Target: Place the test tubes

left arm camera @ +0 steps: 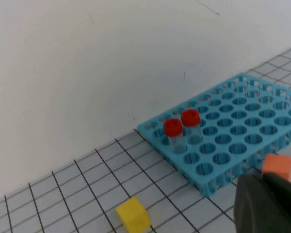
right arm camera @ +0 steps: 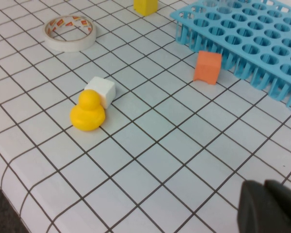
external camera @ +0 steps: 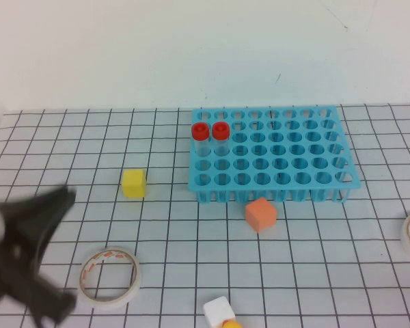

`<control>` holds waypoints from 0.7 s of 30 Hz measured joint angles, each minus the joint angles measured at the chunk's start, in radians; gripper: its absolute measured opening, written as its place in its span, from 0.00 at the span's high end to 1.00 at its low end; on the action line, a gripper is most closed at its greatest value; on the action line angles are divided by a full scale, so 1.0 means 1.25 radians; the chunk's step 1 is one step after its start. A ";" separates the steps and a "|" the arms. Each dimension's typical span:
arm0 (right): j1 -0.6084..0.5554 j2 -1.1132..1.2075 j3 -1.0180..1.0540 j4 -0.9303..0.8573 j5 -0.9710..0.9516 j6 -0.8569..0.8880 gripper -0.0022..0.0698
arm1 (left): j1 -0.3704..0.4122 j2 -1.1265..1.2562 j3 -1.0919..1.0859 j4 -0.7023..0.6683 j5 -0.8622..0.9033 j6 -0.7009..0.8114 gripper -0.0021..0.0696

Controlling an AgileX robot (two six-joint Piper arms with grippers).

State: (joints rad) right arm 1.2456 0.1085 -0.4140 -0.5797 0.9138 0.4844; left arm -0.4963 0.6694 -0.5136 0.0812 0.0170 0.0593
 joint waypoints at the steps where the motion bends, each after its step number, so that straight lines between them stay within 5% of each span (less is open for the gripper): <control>1: 0.000 0.000 0.000 0.000 0.000 0.000 0.97 | 0.000 -0.018 0.023 0.000 0.000 0.000 0.97; 21: 0.000 0.000 0.000 0.000 0.000 0.000 0.97 | 0.012 -0.062 0.303 0.000 0.040 -0.032 0.97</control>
State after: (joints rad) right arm 1.2456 0.1085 -0.4140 -0.5797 0.9138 0.4844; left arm -0.4817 0.5916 -0.1343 0.0812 0.0673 0.0189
